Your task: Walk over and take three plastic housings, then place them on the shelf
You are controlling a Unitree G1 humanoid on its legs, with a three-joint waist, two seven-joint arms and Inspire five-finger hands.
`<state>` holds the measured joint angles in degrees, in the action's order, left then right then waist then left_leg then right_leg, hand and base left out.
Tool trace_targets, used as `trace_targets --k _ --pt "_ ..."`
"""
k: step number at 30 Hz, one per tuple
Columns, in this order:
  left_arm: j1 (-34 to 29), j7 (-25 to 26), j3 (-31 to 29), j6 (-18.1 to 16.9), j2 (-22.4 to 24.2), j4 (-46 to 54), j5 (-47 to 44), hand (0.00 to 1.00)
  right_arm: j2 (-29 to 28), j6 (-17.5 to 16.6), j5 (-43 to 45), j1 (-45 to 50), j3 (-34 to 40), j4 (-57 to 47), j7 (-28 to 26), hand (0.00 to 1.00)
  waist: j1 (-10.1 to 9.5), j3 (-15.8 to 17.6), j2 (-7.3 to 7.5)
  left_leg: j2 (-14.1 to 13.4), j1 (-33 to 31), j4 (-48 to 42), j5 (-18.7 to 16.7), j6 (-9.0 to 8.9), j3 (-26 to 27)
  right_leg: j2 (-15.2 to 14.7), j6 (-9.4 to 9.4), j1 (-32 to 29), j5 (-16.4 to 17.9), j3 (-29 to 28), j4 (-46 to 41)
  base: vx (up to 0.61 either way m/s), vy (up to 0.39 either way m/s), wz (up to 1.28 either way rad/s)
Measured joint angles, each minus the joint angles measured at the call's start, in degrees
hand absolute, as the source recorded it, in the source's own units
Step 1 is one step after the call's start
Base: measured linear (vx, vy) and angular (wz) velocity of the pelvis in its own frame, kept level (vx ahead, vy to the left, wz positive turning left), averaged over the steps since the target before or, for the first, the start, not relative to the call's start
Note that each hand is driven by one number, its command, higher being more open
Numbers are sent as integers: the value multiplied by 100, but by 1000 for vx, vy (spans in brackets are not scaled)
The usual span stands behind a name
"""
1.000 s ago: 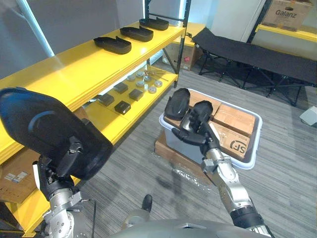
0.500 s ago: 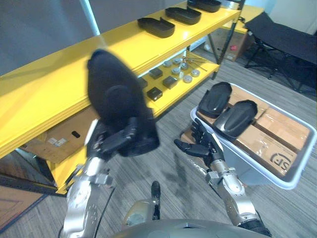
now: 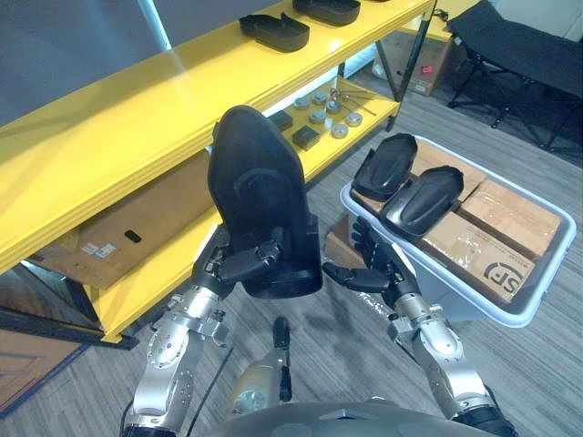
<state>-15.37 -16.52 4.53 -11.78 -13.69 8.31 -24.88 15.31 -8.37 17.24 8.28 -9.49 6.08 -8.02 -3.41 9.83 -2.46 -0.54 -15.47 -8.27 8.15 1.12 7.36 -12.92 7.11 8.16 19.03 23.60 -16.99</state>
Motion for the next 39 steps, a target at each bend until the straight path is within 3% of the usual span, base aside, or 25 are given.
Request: trace_targets --k 3,5,6,7,8,9,10,12,14,16,19,21,22,23,24,25,28,29,30,32,33,34,36,38,39 --pt "-30 -12 -170 34 195 1 2 0 -271 -1 -20 -25 6 -10 35 100 -84 30 201 187 -170 -519 -432 62 -11 -197 -50 153 47 146 23 132 44 17" --pt "-38 4 -280 92 298 -7 10 0 -330 -1 -44 -21 17 -10 104 100 -98 40 253 298 -184 -684 -633 118 -48 -282 -59 175 -3 125 -324 204 66 33" --pt "-38 -5 -398 104 368 -9 15 0 -387 -1 -111 6 128 -7 141 100 -79 39 254 406 -127 -767 -705 186 -180 -508 -305 -137 -158 48 -1281 222 83 53" --pt "-39 -11 -455 103 380 -9 14 0 -405 -1 -121 6 170 -8 164 100 -82 40 262 420 -70 -755 -730 214 -228 -595 -418 -295 -293 -41 -1721 216 105 56" --pt "-43 -12 -554 104 380 -8 15 0 -434 -3 -121 -4 240 -9 199 100 -91 44 279 493 31 -726 -814 250 -289 -727 -456 -569 -635 -220 -2287 238 94 36" --pt "-98 24 -751 103 386 -5 16 0 -509 -5 -124 -19 359 -3 243 100 -99 47 310 600 313 -531 -905 311 -417 -912 -460 -953 -1475 -543 -3146 313 104 33" --pt "-132 59 -823 104 392 -3 14 0 -546 -9 -130 -17 406 6 246 100 -85 48 304 624 441 -432 -916 341 -468 -978 -471 -1095 -1663 -622 -3454 278 89 30" --pt "-178 221 -1003 103 447 16 -13 0 -669 -67 -188 -17 514 7 246 100 -45 49 246 611 703 -318 -1005 435 -634 -956 -563 -1548 -1086 -664 -3905 247 69 28" --pt "-201 399 -1104 104 468 33 -206 0 -666 -118 -303 -12 550 -4 187 100 63 56 212 571 977 -266 -1120 513 -883 -591 -630 -2049 -607 -686 -3093 297 49 44" --pt "-199 537 -990 104 487 71 -262 0 -662 -119 -300 7 620 -85 179 100 68 58 188 507 1107 -395 -1325 516 -1055 -225 -584 -2363 -657 -910 -2042 239 -37 56" --pt "-214 679 -642 103 550 202 -248 0 -649 -266 -232 284 770 -794 87 100 99 29 122 440 1162 -930 -1791 350 -1540 261 -277 -2513 -986 -1380 -379 273 -97 82" --pt "-284 739 -530 103 650 262 -246 0 -646 -415 -234 461 774 -1310 -28 100 134 -88 219 575 1229 -1130 -2050 220 -1890 297 -306 -2490 -1149 -1603 -155 375 -255 108" --pt "-294 776 -505 103 682 347 -245 0 -643 -507 -233 529 776 -1632 -121 100 212 -210 403 710 1249 -1250 -2247 137 -2154 282 -307 -2341 -1178 -1804 -59 404 -332 112" --pt "-286 779 -496 101 691 402 -246 0 -606 -566 -233 565 793 -1824 -154 100 212 -279 499 715 1250 -1407 -2542 112 -2172 315 -320 -2175 -1462 -1875 34 410 -355 118" --pt "-320 789 -488 101 754 479 -249 0 -536 -622 -235 573 799 -1946 -172 100 205 -298 461 428 1279 -1558 -2761 -1 -1879 314 -304 -2053 -1861 -1684 -25 350 -382 87" --pt "-445 807 -484 96 912 503 -247 0 -377 -617 -236 584 808 -1981 -206 100 189 -388 234 -30 1416 -1552 -2886 -128 -1585 465 -410 -1878 -1654 -1401 -155 344 -362 66" --pt "-552 889 -507 96 1101 538 -266 0 -131 -611 -196 617 983 -1927 -268 100 178 -543 -66 -404 1383 -2046 -2606 -374 -1240 639 -500 -1461 -1377 -1009 -126 396 -298 63" --pt "-547 891 -528 96 1135 546 -266 0 -119 -611 -113 614 1015 -1922 -267 100 162 -518 -109 -431 1277 -2393 -2539 -362 -1197 698 -542 -1329 -1348 -966 -69 368 -236 32" --pt "-547 906 -608 84 1182 548 -253 0 -126 -612 33 610 1044 -1922 -261 100 87 -469 -182 -570 837 -3629 -2151 -360 -1061 820 -617 -958 -1196 -947 122 226 -132 7" --pt "-557 905 -672 84 1164 506 -255 0 -194 -618 137 607 1064 -1868 -265 100 -6 -425 -143 -864 458 -4421 -2093 -434 -803 892 -658 -609 -1134 -934 349 256 -120 -8" --pt "-554 866 -646 66 1160 493 -253 0 -304 -716 129 603 1183 -1798 -205 100 -14 -419 -110 -1251 388 -3701 -2206 -358 -271 876 -665 -247 -1126 -895 684 344 -97 1" --pt "-530 837 -582 43 1161 493 -250 0 -392 -790 124 585 1286 -1798 -145 100 28 -421 -101 -1389 396 -2875 -2156 -339 -36 803 -638 -109 -1121 -852 791 373 -14 16" --pt "-439 833 -350 43 1162 492 -199 0 -448 -964 121 522 1449 -1746 25 100 95 -414 -87 -1414 402 -1830 -1850 -408 84 627 -581 -95 -1148 -815 778 245 118 11" --pt "-309 802 -23 45 1145 462 -137 0 -403 -1025 105 427 1603 -1654 261 100 136 -437 -127 -1332 572 -998 -751 -448 230 430 -358 -105 -1068 -843 658 220 247 -3" --pt "-218 783 121 51 1120 450 -128 0 -388 -1140 98 394 1627 -1602 442 100 211 -504 -170 -1243 710 -751 -668 -678 266 360 -114 -104 -917 -873 572 241 316 18"
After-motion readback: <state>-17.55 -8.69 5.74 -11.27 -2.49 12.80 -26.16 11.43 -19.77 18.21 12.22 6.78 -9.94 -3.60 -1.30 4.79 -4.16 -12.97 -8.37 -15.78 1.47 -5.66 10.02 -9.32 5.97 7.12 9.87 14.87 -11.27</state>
